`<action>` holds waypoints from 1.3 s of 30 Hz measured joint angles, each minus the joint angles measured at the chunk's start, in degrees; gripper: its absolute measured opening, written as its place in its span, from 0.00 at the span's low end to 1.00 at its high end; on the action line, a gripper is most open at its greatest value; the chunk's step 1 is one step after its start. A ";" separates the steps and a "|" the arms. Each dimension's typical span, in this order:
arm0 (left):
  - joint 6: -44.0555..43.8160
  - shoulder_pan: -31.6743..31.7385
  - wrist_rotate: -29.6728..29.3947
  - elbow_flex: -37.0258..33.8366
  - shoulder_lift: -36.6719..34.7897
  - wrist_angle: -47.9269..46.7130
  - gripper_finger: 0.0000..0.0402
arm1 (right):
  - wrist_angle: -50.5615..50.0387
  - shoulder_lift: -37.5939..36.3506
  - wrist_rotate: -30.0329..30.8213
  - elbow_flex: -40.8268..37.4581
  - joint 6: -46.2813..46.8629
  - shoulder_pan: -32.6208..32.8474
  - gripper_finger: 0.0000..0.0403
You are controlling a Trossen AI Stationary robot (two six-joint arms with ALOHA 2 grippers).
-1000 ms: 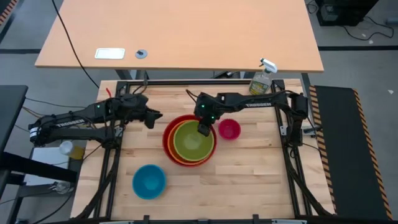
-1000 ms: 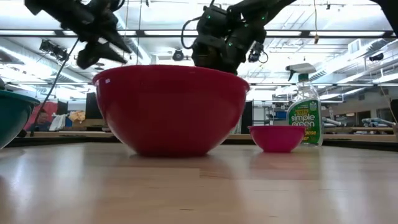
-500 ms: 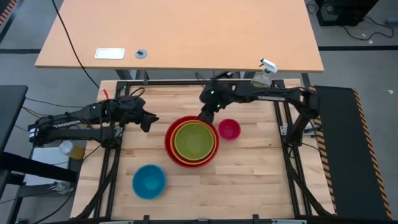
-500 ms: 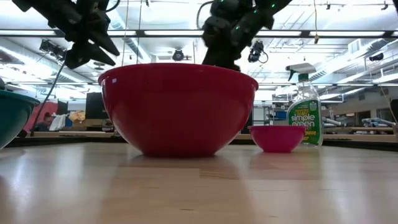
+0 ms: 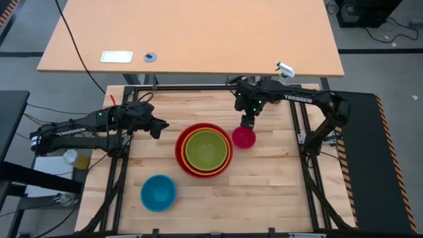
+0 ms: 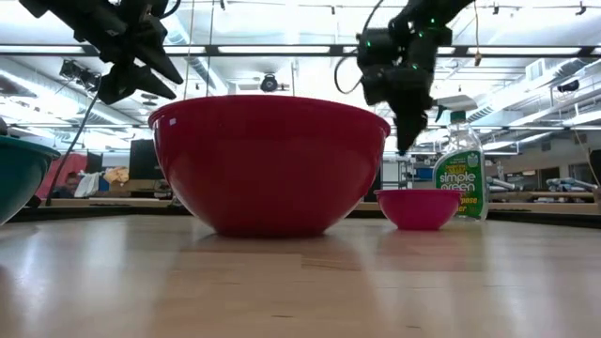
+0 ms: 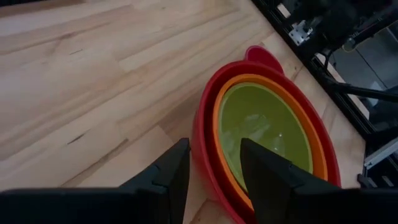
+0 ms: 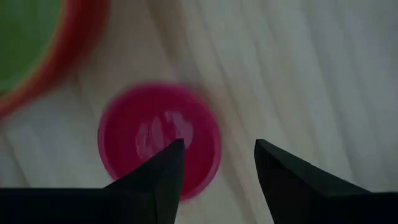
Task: Nest bowls inside each other
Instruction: Stack the blue bowl on the green bowl
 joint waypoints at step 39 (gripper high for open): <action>-15.85 -40.21 11.47 -0.02 20.97 -12.53 0.44 | 8.64 -8.37 6.05 0.56 5.91 8.16 0.60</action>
